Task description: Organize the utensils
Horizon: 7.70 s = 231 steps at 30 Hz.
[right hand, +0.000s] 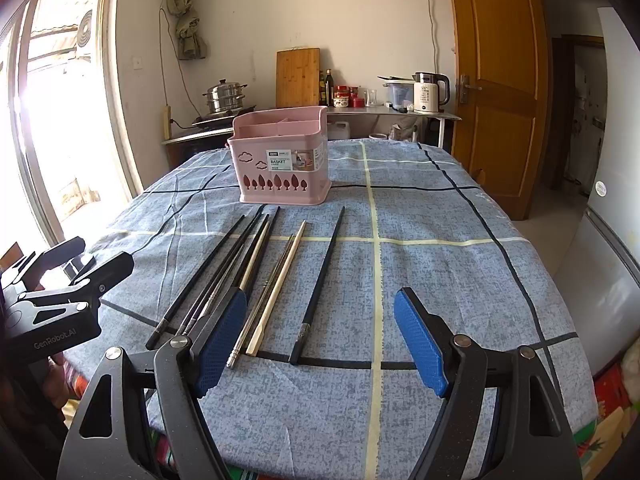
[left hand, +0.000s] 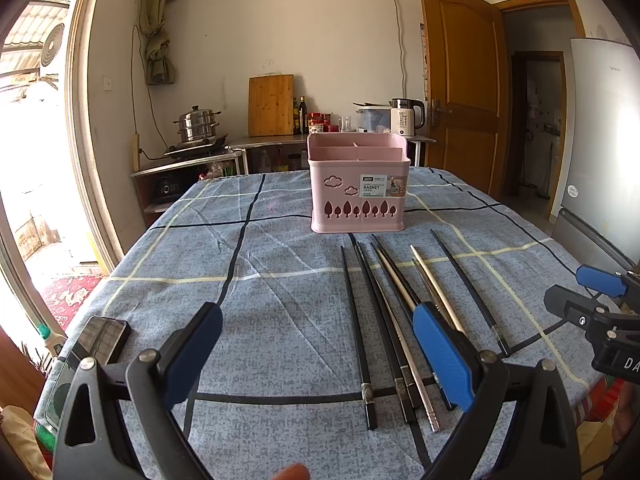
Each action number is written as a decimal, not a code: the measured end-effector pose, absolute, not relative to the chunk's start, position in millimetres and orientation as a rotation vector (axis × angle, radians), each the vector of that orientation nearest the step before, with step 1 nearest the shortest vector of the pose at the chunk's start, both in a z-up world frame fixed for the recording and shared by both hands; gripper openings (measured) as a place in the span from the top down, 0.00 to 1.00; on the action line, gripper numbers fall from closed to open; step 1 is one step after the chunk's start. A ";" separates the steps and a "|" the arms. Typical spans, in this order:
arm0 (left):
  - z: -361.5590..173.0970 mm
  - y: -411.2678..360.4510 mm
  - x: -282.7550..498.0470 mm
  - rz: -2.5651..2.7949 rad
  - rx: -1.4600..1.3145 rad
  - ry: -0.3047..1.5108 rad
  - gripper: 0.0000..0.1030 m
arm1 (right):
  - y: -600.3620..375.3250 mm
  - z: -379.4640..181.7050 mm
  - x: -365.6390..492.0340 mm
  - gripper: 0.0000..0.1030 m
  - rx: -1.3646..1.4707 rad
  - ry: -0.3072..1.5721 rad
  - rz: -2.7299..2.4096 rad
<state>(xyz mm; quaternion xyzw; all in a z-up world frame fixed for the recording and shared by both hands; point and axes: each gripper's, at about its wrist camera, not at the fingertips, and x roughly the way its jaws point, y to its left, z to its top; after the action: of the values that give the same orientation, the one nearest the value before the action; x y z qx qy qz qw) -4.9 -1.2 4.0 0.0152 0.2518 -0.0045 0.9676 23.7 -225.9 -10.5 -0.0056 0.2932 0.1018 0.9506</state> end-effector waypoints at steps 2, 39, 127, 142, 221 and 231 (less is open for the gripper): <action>3.3 -1.7 -4.6 -0.011 0.030 0.513 0.05 | -225.8 -10.5 23.2 0.26 -0.013 0.597 0.207; 5.9 -5.2 -10.3 -0.013 0.025 0.505 0.05 | -225.4 -6.9 18.8 0.26 -0.013 0.585 0.216; -48.7 -17.7 204.8 -0.146 0.081 0.987 0.54 | -205.3 -60.6 267.1 0.77 -0.039 1.009 0.233; -41.7 -26.2 213.4 -0.185 0.075 1.008 0.94 | -206.3 -55.4 270.1 0.93 -0.037 0.999 0.230; 185.4 50.3 271.1 -0.275 -0.154 0.563 0.96 | -155.1 153.9 305.4 0.96 0.127 0.453 0.472; 147.3 53.9 277.2 -0.246 -0.173 0.627 0.95 | -158.7 107.5 323.7 0.95 0.124 0.599 0.456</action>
<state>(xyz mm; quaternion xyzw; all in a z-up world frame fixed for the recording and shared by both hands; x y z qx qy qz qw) 277.2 53.9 147.3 -0.0846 0.3074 -0.1204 0.9401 323.7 -158.7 107.5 0.0603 0.2923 0.2227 0.9281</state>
